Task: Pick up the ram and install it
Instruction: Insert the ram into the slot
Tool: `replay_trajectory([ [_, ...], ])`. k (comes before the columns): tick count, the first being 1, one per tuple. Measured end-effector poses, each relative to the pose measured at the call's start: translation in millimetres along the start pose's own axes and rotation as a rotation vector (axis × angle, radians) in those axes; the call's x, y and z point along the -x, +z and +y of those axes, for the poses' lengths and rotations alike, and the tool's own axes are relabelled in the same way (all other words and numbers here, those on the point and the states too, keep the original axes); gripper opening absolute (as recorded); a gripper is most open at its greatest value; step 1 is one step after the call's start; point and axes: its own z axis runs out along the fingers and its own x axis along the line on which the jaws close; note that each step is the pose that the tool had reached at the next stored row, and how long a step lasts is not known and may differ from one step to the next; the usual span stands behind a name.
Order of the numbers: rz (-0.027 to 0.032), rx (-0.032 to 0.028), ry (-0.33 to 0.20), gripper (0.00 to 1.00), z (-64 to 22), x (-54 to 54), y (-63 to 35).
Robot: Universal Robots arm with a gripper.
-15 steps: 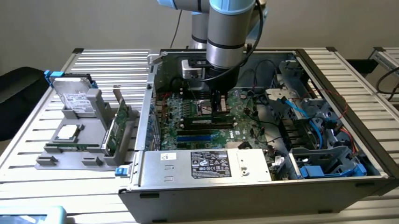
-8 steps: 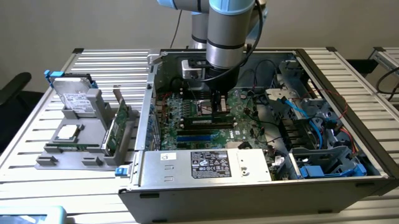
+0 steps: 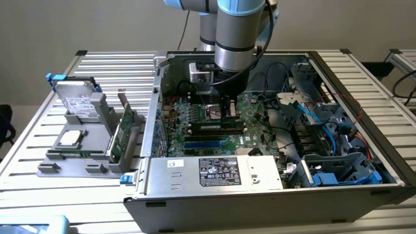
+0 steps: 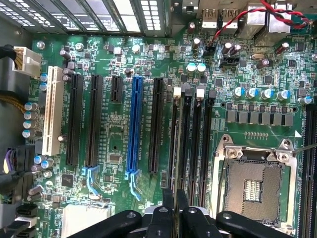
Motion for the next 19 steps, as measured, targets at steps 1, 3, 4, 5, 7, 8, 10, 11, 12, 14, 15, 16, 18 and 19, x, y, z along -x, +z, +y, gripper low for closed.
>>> replay_trajectory([
  [1,0.0,-0.0001,0.0,0.14,0.0,0.0,0.0],
  [3,-0.0003,-0.0002,0.0,0.14,0.1,-0.4,0.1],
  [4,-0.0002,-0.0002,0.0,0.14,0.1,-0.8,0.2],
  [5,-0.0001,-0.0002,0.0,0.14,0.1,-1.3,0.2],
  [7,-0.0001,-0.0001,0.0,0.14,0.2,-2.2,0.1],
  [8,-0.0001,-0.0001,0.0,0.14,0.2,-2.2,0.1],
  [10,-0.0001,-0.0004,0.0,0.14,0.2,-2.2,0.1],
  [11,-0.0001,-0.0007,0.0,0.14,0.1,-2.1,0.1],
  [12,0.0,-0.0009,0.0,0.14,0.1,-1.9,0.0],
  [14,-0.0001,-0.0011,0.0,0.14,0.1,-1.5,0.0],
  [15,-0.0001,-0.0012,0.0,0.14,0.1,-1.4,0.0],
  [16,-0.0001,-0.0012,0.0,0.14,0.1,-1.4,0.0],
  [18,-0.0001,-0.0024,0.0,0.14,0.2,-1.4,0.0],
  [19,0.0,-0.0031,0.001,0.14,0.2,-1.4,0.0],
])
